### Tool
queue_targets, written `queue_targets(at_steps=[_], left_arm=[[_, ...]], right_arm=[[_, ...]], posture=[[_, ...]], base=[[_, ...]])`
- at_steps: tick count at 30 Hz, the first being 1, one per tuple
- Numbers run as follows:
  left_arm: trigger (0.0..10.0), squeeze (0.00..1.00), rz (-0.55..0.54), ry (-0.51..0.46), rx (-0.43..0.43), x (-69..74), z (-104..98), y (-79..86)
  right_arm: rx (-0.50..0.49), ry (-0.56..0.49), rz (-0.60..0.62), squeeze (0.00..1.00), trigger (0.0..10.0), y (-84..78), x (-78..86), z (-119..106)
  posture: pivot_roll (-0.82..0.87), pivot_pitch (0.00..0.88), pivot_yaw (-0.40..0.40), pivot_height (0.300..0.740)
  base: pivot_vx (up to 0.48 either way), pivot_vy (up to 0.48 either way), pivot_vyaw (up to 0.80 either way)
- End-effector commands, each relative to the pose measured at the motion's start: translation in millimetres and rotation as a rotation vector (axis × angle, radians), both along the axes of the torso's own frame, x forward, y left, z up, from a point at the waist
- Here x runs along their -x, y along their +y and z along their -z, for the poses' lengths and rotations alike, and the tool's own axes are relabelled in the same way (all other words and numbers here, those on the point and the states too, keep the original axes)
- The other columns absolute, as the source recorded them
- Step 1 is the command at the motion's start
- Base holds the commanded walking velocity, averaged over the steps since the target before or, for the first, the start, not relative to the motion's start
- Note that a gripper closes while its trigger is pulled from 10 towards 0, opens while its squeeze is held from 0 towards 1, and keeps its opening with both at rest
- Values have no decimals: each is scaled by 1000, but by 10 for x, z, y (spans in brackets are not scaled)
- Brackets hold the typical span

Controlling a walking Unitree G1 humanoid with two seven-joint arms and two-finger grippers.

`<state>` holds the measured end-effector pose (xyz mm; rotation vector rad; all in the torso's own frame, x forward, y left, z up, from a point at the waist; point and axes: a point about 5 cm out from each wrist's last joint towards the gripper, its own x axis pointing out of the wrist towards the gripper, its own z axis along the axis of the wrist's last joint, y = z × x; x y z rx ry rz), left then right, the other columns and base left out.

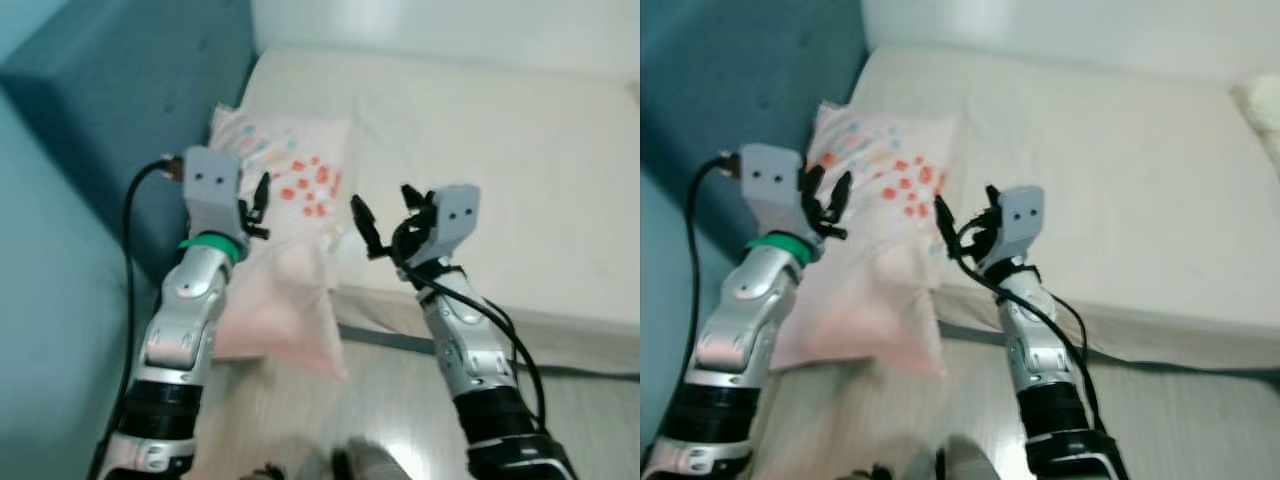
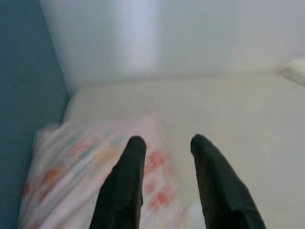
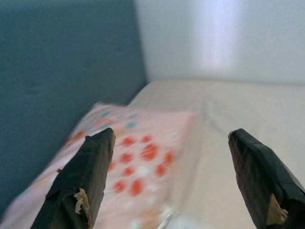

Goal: Clean up the room

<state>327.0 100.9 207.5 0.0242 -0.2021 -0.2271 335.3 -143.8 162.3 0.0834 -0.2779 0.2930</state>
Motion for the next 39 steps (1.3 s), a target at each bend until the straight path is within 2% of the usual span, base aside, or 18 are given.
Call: queue_targets(at_steps=[1, 14, 23, 36, 39], left_arm=[[10000, 0, -19, 5, -18, -4, 15, 63], [10000, 0, -8, 6, -16, -5, 16, 45], [10000, 0, 41, 7, -8, 30, 17, -26], [10000, 0, 64, 27, -13, 49, 64, -51], [10000, 0, 63, 46, -38, 55, 117, -44]], right_arm=[[-9, 11, -12, 0, 10000, 46, 12, 35], [-7, 14, -13, 0, 10000, 45, 9, 41], [-14, 20, -14, 0, 10000, 42, 9, 50], [-27, 30, -15, 0, 10000, 37, 8, 55], [-19, 30, -10, 0, 10000, 33, 7, 56]], posture=[[-106, 85, 74, 740], [-108, 82, 74, 740], [-109, 76, 75, 740], [-109, 78, 75, 740], [-108, 82, 76, 740]], base=[[480, 0, 0], [409, 0, 0], [0, 0, 0], [0, 0, -593], [0, 0, 0]])
